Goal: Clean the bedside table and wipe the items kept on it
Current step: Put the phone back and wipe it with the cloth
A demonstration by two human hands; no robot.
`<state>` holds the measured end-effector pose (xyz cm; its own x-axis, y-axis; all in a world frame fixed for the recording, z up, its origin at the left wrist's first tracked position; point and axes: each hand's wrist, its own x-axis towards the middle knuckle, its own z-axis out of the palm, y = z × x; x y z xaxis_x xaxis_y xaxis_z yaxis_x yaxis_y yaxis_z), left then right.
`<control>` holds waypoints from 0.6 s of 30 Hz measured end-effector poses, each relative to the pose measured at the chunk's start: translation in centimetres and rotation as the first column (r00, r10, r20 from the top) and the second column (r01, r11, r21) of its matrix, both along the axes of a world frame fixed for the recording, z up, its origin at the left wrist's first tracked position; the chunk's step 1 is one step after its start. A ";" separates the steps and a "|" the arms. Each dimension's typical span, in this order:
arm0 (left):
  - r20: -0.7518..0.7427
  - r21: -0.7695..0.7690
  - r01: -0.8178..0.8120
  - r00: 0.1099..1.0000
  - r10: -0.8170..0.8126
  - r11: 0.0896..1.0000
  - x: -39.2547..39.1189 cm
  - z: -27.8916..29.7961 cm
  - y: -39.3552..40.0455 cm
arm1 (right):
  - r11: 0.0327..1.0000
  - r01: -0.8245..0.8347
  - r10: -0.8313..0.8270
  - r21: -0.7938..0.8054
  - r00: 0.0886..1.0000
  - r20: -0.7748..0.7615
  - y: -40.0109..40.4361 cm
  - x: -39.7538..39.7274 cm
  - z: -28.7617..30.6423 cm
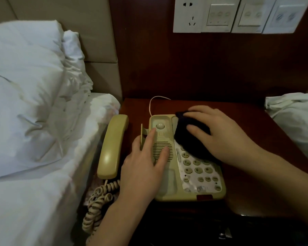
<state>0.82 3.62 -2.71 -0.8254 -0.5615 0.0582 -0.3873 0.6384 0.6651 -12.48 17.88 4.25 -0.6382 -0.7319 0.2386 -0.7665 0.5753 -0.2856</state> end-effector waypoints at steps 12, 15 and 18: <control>0.113 0.085 -0.152 0.983 0.142 0.985 -0.1 2.0 0.8 | 0.867 0.480 -0.238 -0.131 0.631 0.738 5.7 4.5 -3.3; 0.127 0.175 -0.173 0.980 0.153 0.969 -0.4 2.9 0.7 | 0.770 0.609 -0.064 -0.190 0.371 0.927 6.5 5.5 -3.0; 0.122 0.325 -0.214 0.975 0.184 0.921 -0.1 3.6 0.7 | 0.744 0.622 0.044 -0.242 0.316 0.948 7.1 6.6 -2.2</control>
